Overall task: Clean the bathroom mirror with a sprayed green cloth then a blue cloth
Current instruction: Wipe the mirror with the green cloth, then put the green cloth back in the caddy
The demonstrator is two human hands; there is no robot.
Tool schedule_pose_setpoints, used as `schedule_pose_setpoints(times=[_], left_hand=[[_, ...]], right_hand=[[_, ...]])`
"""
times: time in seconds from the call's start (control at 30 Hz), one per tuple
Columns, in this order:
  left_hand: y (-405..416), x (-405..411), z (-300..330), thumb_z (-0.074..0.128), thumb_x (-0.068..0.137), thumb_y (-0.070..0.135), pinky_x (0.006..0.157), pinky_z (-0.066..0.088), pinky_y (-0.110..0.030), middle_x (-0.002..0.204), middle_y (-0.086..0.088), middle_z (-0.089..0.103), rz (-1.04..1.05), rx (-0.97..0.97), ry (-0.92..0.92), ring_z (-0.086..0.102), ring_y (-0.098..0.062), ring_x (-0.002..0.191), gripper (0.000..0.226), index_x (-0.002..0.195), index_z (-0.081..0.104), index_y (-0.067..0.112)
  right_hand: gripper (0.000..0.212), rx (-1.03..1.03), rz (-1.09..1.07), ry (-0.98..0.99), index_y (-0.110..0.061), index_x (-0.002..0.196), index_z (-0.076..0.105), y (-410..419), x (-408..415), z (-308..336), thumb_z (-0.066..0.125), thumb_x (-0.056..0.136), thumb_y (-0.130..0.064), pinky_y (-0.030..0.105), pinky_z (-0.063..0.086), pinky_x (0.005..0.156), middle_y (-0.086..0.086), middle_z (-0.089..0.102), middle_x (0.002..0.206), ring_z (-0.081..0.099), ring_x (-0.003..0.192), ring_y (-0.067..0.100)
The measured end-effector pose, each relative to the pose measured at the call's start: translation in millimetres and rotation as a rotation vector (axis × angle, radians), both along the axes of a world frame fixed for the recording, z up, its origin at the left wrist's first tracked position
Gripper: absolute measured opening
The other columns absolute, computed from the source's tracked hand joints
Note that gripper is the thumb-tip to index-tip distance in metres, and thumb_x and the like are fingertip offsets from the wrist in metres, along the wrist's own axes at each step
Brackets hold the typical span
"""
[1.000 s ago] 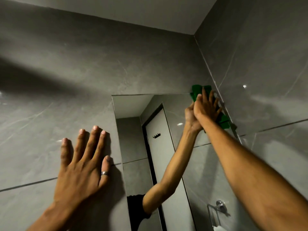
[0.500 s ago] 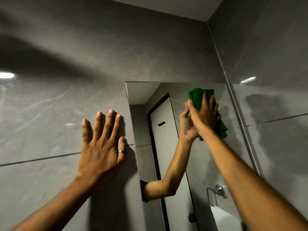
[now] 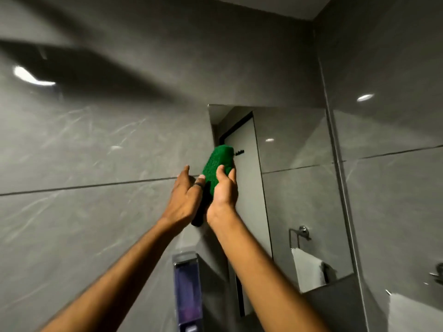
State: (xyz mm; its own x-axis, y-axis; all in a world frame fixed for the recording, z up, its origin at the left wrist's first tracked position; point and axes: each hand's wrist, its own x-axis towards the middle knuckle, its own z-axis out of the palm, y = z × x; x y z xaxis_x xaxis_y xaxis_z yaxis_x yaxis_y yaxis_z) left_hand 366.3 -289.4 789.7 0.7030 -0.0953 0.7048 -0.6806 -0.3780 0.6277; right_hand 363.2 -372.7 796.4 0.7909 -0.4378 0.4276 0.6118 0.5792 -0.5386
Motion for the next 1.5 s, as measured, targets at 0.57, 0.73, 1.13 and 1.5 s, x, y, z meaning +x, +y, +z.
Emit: schedule_pose_setpoints(times=[0.57, 0.73, 1.13, 1.5], left_hand=[[215, -264, -461, 0.083, 0.070, 0.013, 0.075, 0.065, -0.036, 0.108, -0.015, 0.081, -0.130, -0.761, 1.316, 0.078, -0.026, 0.091, 0.044, 0.112, 0.076, 0.002], [207, -345, -645, 0.071, 0.087, -0.002, 0.065, 0.065, -0.030, 0.094, -0.010, 0.082, 0.203, -0.960, 1.645, 0.079, -0.019, 0.078, 0.026, 0.113, 0.073, 0.001], [165, -332, -921, 0.068, 0.091, -0.003, 0.055, 0.061, -0.021, 0.084, -0.007, 0.074, 0.524, -1.182, 1.721, 0.071, -0.013, 0.063, 0.026, 0.117, 0.068, -0.003], [239, -331, -919, 0.075, 0.084, 0.040, 0.107, 0.040, -0.050, 0.134, -0.028, 0.055, 0.949, 0.151, 1.538, 0.052, -0.047, 0.125, 0.067, 0.131, 0.052, -0.003]], right_hand=[[0.038, -0.346, 0.600, 0.770, 0.006, 0.128, 0.057, 120, -166, -424, 0.055, 0.091, 0.007, 0.051, 0.051, 0.104, 0.024, 0.065, 0.128, 0.064, 0.118, 0.036], [0.045, -0.801, 0.648, 1.143, 0.005, 0.133, 0.054, 130, -190, -635, 0.053, 0.089, 0.016, 0.026, 0.055, 0.083, 0.011, 0.067, 0.101, 0.065, 0.080, 0.013], [0.049, -1.376, 0.624, 1.266, -0.005, 0.119, 0.070, 153, -155, -942, 0.057, 0.078, 0.017, 0.007, 0.051, 0.061, 0.021, 0.071, 0.119, 0.063, 0.087, 0.016], [0.030, -1.697, 0.435, 0.989, -0.013, 0.113, 0.071, 158, -183, -910, 0.067, 0.084, -0.010, 0.028, 0.047, 0.098, 0.013, 0.067, 0.120, 0.063, 0.109, 0.024]])
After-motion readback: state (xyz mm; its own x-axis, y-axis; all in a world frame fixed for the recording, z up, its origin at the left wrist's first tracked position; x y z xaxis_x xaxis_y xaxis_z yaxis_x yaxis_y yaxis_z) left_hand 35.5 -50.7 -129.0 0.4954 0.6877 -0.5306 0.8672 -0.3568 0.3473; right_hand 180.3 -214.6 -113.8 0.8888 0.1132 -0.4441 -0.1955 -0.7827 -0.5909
